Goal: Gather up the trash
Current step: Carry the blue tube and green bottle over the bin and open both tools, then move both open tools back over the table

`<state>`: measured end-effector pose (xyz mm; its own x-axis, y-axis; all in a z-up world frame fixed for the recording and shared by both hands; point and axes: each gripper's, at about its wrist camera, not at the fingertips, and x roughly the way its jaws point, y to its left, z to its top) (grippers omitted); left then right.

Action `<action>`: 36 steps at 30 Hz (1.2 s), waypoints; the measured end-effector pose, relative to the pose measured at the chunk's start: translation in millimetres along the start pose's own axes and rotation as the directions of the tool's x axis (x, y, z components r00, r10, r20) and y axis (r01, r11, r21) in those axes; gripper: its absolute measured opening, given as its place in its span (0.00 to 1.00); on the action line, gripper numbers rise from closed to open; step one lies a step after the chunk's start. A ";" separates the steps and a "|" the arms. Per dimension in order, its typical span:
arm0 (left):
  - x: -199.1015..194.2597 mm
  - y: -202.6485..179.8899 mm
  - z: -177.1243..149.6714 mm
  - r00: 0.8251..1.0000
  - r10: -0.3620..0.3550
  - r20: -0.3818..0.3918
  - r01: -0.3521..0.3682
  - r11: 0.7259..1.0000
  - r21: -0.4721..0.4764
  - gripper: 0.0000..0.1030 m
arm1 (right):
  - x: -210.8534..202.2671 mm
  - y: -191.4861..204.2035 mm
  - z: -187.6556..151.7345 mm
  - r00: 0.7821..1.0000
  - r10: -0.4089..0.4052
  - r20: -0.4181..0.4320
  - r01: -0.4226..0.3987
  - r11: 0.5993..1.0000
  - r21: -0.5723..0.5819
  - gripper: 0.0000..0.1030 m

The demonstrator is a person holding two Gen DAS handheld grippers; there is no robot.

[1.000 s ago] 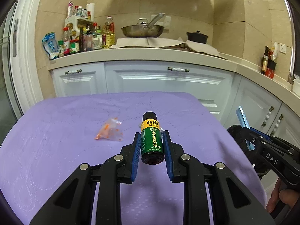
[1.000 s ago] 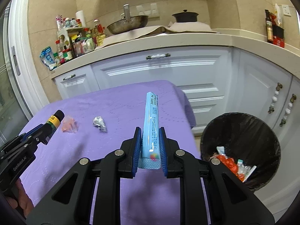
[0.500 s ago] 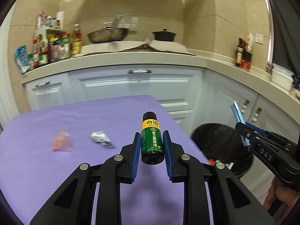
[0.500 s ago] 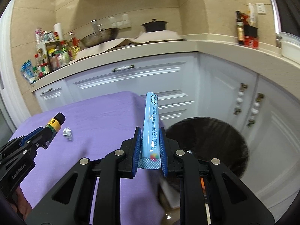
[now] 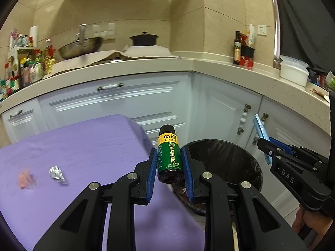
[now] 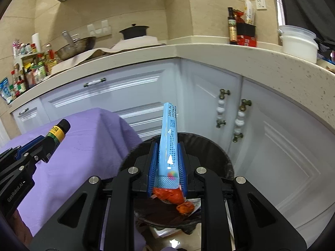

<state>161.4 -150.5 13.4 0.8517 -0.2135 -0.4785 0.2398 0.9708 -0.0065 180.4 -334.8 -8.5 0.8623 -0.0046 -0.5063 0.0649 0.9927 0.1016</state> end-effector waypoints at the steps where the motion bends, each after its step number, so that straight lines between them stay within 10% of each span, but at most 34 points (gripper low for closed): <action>1: 4.4 -5.3 1.0 1.000 -0.005 -0.002 0.005 1.000 0.006 0.24 | 2.3 -3.7 0.6 1.000 -0.005 0.001 0.005 1.000 0.002 0.18; 20: 82.6 -56.3 5.1 0.995 -0.034 -0.090 0.040 0.997 0.073 0.25 | 46.0 -45.8 -8.4 0.997 -0.071 -0.024 0.072 0.996 0.052 0.22; 24: 91.0 -53.4 3.8 0.992 -0.032 -0.121 0.039 0.998 0.057 0.50 | 52.8 -52.2 -13.1 0.996 -0.087 -0.034 0.089 0.993 0.076 0.37; 36: 74.7 -30.1 4.5 0.994 -0.017 -0.109 0.019 1.000 0.021 0.62 | 41.6 -47.8 -15.2 0.995 -0.095 -0.023 0.096 0.992 0.083 0.48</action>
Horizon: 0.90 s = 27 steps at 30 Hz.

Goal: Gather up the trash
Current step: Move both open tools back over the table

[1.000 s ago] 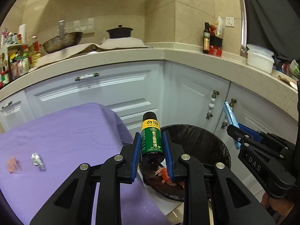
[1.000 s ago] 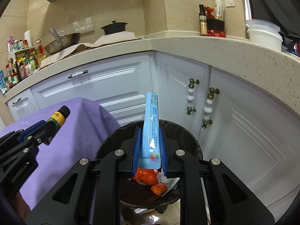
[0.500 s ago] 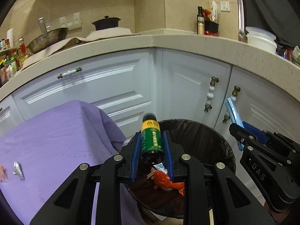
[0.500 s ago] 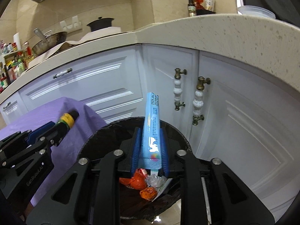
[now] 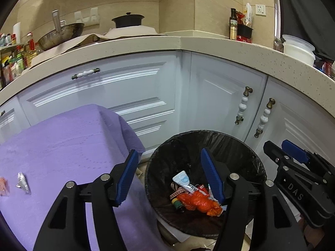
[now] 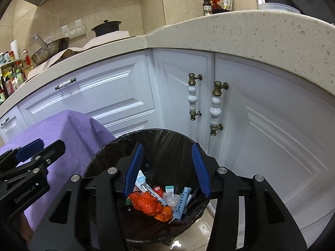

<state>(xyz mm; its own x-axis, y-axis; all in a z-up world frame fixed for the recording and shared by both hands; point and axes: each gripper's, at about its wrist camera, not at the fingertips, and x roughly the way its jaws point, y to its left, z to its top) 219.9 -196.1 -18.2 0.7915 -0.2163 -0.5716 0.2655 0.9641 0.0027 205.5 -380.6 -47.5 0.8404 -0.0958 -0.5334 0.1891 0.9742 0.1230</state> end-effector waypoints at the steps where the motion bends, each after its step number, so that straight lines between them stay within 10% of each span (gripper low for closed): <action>1: -5.2 4.9 -1.5 1.000 0.007 0.008 -0.007 1.000 -0.008 0.64 | -1.0 1.1 0.0 1.000 0.002 0.001 -0.002 1.000 0.002 0.49; 14: -58.8 90.6 -22.5 0.990 0.142 0.017 -0.140 0.986 -0.094 0.66 | -15.5 83.8 -9.3 0.986 0.163 -0.027 -0.165 0.985 -0.058 0.49; 27: -110.4 218.7 -60.2 0.931 0.364 -0.038 -0.362 0.900 -0.243 0.69 | -28.0 227.9 -19.1 0.927 0.365 -0.088 -0.376 0.906 -0.194 0.49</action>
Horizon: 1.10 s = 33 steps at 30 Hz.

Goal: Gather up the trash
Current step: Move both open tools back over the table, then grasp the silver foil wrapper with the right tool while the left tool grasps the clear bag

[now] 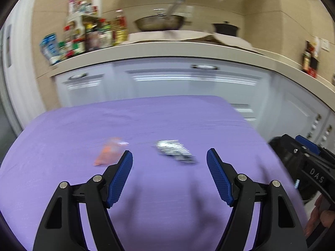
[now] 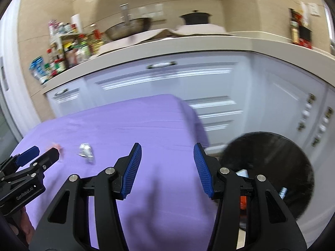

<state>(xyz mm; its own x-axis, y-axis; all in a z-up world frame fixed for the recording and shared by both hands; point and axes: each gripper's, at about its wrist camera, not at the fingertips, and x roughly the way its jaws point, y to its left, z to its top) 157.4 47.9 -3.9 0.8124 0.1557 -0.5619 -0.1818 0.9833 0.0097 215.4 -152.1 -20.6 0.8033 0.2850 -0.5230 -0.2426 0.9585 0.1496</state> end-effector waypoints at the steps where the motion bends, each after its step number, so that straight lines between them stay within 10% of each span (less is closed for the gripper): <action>1: -0.3 10.7 -1.2 1.000 0.016 -0.002 -0.016 1.000 -0.013 0.69 | 3.5 10.2 1.4 1.000 0.015 -0.004 -0.015 1.000 -0.010 0.49; 13: 3.3 99.8 -13.1 0.992 0.119 -0.040 -0.123 0.985 -0.121 0.69 | 43.5 102.5 1.5 0.990 0.109 -0.088 -0.119 0.986 -0.118 0.49; 28: 16.8 125.1 -13.7 0.994 0.071 -0.086 -0.084 0.983 -0.161 0.73 | 100.3 149.9 -3.5 0.951 0.088 -0.297 -0.143 0.975 -0.171 0.48; 33: 18.3 120.9 -10.3 0.996 0.047 -0.081 -0.059 0.986 -0.156 0.74 | 107.9 148.8 -7.6 0.936 0.094 -0.339 -0.159 0.973 -0.167 0.18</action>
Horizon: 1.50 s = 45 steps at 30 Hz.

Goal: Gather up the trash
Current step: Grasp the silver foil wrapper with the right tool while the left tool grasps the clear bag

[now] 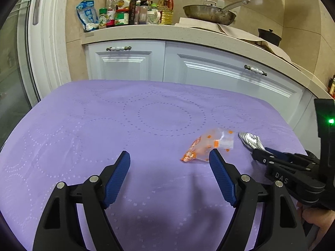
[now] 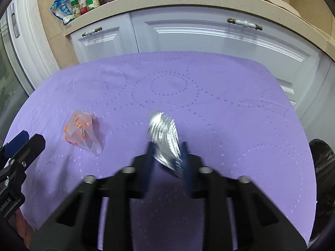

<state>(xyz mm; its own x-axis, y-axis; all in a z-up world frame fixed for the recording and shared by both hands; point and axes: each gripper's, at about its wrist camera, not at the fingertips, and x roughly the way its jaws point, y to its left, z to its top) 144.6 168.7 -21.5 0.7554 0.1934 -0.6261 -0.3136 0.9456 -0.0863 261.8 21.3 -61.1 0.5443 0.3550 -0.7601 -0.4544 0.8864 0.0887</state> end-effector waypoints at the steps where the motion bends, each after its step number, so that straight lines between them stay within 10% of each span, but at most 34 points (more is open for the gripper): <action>1: -0.2 -1.6 0.5 1.000 -0.010 0.000 0.010 1.000 0.001 0.74 | -0.7 -0.3 -0.7 1.000 0.004 0.002 -0.004 1.000 0.000 0.18; 15: 21.7 -49.2 11.0 0.998 -0.060 -0.012 0.061 0.992 0.111 0.77 | -39.0 -37.5 -12.4 0.994 -0.012 0.107 0.004 0.997 0.080 0.18; 25: 40.2 -53.3 10.3 0.995 -0.058 -0.083 0.068 0.990 0.122 0.35 | -46.4 -52.5 -18.3 0.993 -0.004 0.116 -0.008 0.995 0.101 0.18; 27: 40.2 -54.4 9.6 0.995 -0.055 -0.085 0.065 0.990 0.129 0.08 | -47.0 -52.7 -20.1 0.993 -0.002 0.117 -0.010 0.995 0.099 0.18; 45: 10.2 -36.1 -0.3 0.999 -0.043 -0.026 0.046 0.993 0.107 0.05 | -65.7 -56.0 -32.0 0.987 -0.014 0.158 -0.004 0.994 0.110 0.18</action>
<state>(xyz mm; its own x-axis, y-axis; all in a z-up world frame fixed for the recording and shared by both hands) 163.5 136.4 -25.0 0.7530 0.1454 -0.6418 -0.2150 0.9761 -0.0311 229.0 -61.2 -36.8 0.6550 0.3854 -0.6499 -0.3760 0.9123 0.1621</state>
